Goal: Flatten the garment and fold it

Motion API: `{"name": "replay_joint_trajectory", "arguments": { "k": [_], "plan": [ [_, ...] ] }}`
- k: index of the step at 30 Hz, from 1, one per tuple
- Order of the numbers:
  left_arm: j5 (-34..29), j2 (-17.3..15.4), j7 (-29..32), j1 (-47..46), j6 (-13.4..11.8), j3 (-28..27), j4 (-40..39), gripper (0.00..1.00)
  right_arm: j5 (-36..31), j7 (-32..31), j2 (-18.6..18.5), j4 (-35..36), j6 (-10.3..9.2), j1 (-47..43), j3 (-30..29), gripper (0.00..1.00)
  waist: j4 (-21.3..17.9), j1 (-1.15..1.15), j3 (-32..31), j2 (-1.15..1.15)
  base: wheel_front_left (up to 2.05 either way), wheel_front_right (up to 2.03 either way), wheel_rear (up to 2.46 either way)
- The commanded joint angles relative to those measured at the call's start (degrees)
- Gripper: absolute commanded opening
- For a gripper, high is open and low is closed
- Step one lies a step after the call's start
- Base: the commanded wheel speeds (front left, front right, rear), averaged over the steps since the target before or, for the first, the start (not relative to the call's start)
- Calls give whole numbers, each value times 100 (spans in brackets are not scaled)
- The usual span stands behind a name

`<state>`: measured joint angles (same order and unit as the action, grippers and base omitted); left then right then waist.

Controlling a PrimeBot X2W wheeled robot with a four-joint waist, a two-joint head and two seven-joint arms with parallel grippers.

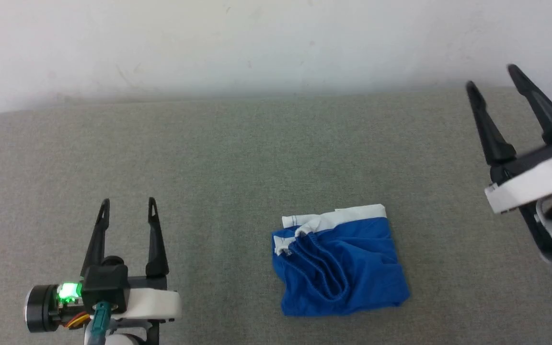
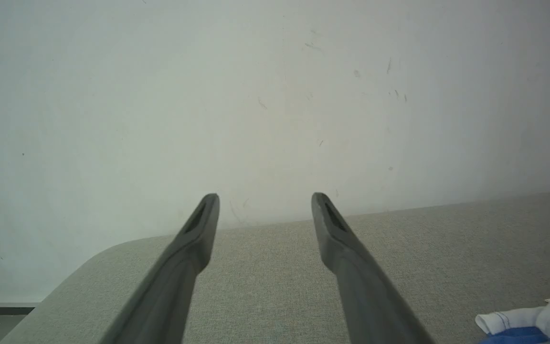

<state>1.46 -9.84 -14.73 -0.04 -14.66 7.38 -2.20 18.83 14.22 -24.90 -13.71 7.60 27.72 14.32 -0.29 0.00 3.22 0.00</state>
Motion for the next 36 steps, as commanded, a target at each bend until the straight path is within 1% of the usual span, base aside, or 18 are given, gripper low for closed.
{"name": "replay_joint_trajectory", "arguments": {
  "k": [1, 4, 6, 8, 11, 15, 20, 22, 24, 28, 29, 31, 32, 36],
  "plan": [
    [14, -28, -27, 94, 28, -35, -19, 100, -79, 33, 105, 47, -11, -118, -74, 100, -37, 0, -37, 0, 0, 0, 0],
    [3, -23, -27, 131, 59, -71, -56, 100, -552, 71, 663, 456, -11, -736, -862, 100, -50, 0, -45, 0, 0, 0, 0],
    [-6, -22, -27, 152, 83, -87, -83, 100, -781, 74, 1045, 871, -11, -1133, -1263, 100, -47, 0, -40, 0, 0, 0, 0],
    [-13, -15, -27, 180, 106, -97, -105, 100, -938, 75, 1398, 1217, -11, -1514, -1562, 100, -37, 0, -36, 0, 0, 0, 0],
    [-27, 5, -27, 256, 131, -97, -143, 100, -1128, 76, 1779, 1557, -11, -2027, -1805, 100, -9, 0, -37, 0, 0, 0, 0],
    [-45, 33, -27, 323, 158, -89, -153, 100, -1183, 76, 2036, 1643, -11, -2553, -1852, 100, 14, 0, -35, 0, 0, 0, 0],
    [-71, 57, -27, 288, 177, -79, -115, 100, -1160, 77, 2136, 1654, -11, -2742, -1826, 100, 31, 0, -23, 0, 0, 0, 0],
    [-82, 57, -27, 273, 184, -77, -113, 100, -1176, 77, 2072, 1760, -11, -2558, -1850, 100, 31, 0, -27, 0, 0, 0, 0],
    [-89, 53, -27, 262, 191, -77, -111, 100, -1155, 77, 1914, 1849, -11, -2290, -1830, 100, 29, 0, -46, 0, 0, 0, 0],
    [-87, 58, -27, 253, 205, -72, -94, 100, -947, 55, 1371, 1779, -11, -1613, -1525, 100, 57, 0, -92, 0, 0, 0, 0],
    [-85, 61, -27, 253, 211, -70, -94, 100, -844, -63, 1229, 1733, -11, -1426, -1400, 100, 70, 0, -97, 0, 0, 0, 0],
    [-84, 69, -27, 254, 221, -61, -105, 100, -672, -469, 946, 1663, -11, -1083, -1133, 100, 105, 0, -96, 0, 0, 0, 0],
    [-83, 74, -27, 255, 223, -60, -110, 100, -541, -782, 807, 1589, -11, -939, -975, 100, 123, 0, -93, 0, 0, 0, 0],
    [-73, 91, -27, 276, 223, -77, -138, 100, 189, -2301, 219, 1248, -11, -428, -333, 100, 193, 0, -52, 0, 0, 0, 0]
  ]
}}
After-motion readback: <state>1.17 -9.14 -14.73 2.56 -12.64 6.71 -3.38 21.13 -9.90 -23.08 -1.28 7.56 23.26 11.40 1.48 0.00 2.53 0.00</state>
